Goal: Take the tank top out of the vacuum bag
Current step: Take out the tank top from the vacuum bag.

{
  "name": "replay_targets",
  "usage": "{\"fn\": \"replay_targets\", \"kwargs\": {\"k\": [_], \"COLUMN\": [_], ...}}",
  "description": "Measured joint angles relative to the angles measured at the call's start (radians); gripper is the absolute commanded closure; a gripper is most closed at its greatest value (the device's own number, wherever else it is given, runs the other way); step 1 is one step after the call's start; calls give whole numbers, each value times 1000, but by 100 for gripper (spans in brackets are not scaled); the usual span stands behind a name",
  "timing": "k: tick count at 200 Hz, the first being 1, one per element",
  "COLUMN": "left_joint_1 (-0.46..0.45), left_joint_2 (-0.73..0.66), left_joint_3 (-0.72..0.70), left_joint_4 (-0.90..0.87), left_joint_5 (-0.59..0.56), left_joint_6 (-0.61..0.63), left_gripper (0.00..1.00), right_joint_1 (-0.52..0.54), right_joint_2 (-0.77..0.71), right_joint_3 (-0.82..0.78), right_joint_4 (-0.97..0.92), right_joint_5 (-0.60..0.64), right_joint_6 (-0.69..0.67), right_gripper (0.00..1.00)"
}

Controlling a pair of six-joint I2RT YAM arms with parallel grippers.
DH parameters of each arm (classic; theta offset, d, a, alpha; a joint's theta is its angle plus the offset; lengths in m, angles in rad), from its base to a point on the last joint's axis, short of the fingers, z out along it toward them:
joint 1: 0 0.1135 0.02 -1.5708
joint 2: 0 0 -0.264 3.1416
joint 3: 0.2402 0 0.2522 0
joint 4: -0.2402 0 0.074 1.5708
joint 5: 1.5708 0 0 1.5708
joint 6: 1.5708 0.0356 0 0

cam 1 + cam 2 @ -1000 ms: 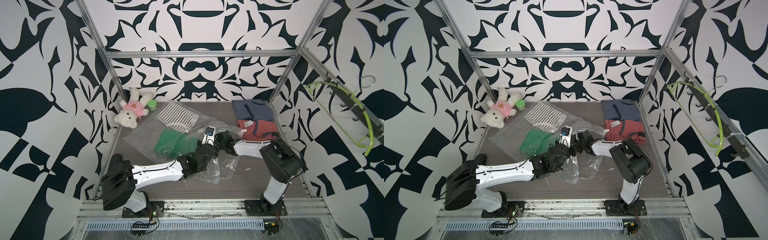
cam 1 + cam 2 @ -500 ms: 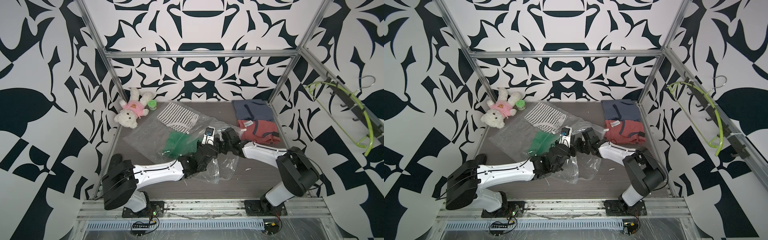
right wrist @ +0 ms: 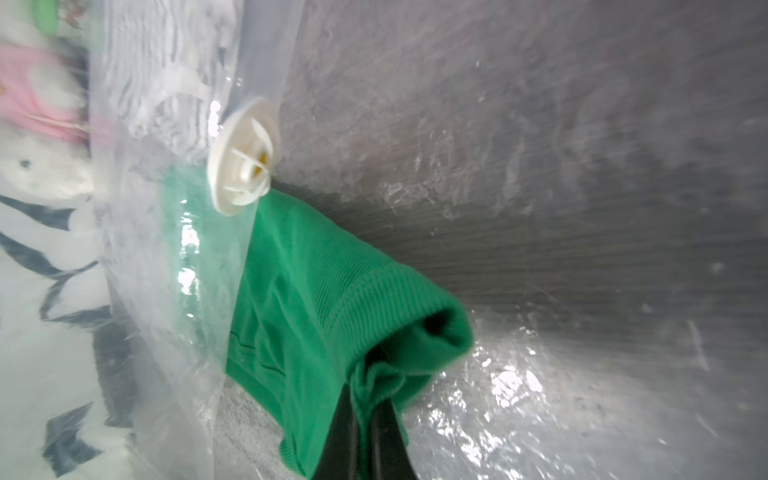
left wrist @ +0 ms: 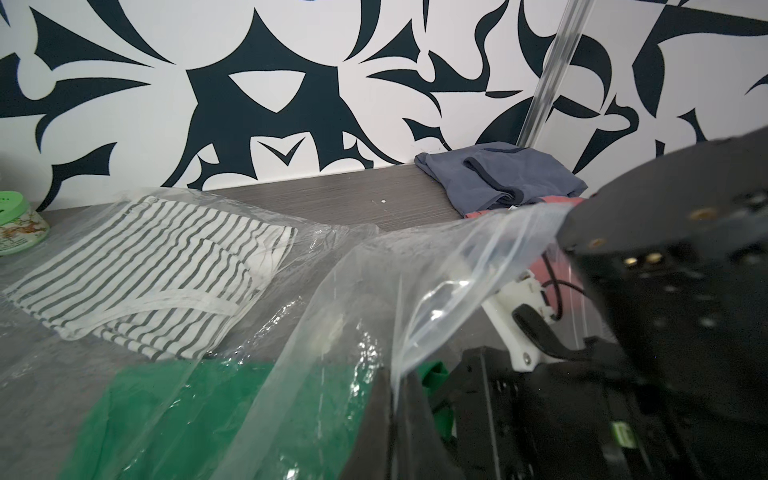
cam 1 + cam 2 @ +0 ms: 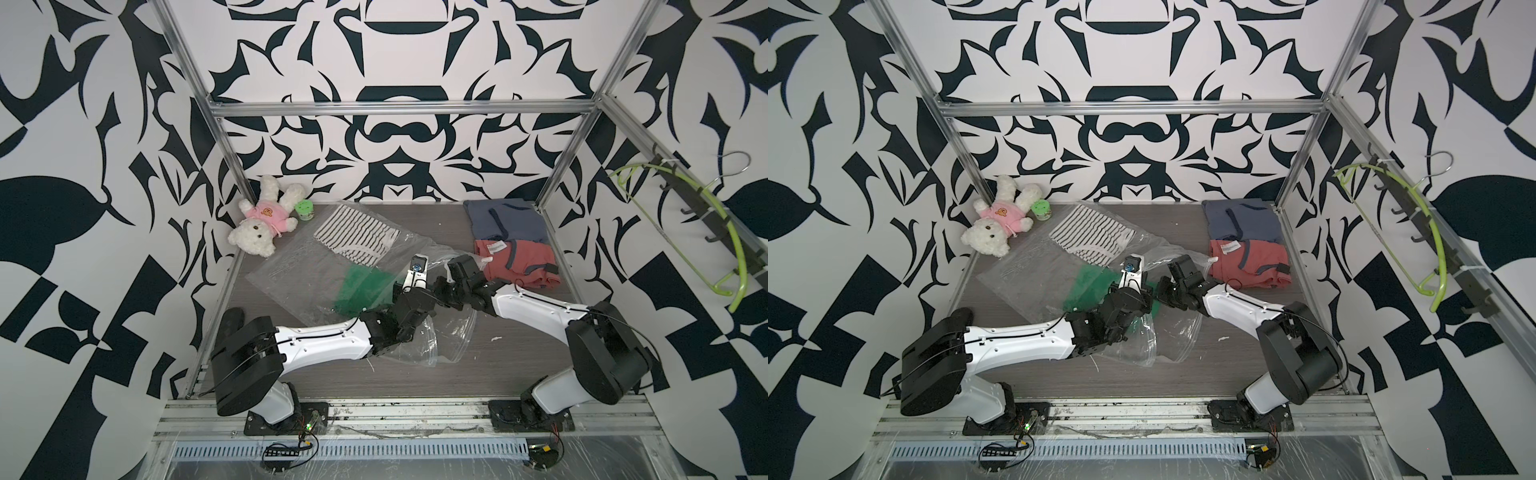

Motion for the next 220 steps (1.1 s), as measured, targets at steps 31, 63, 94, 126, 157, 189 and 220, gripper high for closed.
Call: {"fn": "replay_targets", "kwargs": {"k": [31,63,94,126,157,189,220], "left_joint_1": [1,2,4,8,11,14,14], "left_joint_2": [0,0,1,5,24,63,111], "left_joint_3": [0,0,0,0,1,27,58], "left_joint_4": [0,0,0,3,6,6,6], "left_joint_5": [-5,-8,-8,-9,-7,1,24], "left_joint_6": [1,3,4,3,3,4,15], "left_gripper": [100,100,100,100,100,100,100], "right_joint_1": [-5,-9,-31,-70,-82,-82,-82], "right_joint_2": [-8,-55,-132,-166,-167,-183,-212], "right_joint_3": [-5,-20,-21,-32,-37,-36,-36], "right_joint_4": [-14,-81,-150,-205,-256,-282,-292], "right_joint_5": [0,17,37,52,67,82,89], "right_joint_6": [0,0,-3,-13,-24,-33,-41], "right_gripper": [100,100,100,100,100,100,100]}}
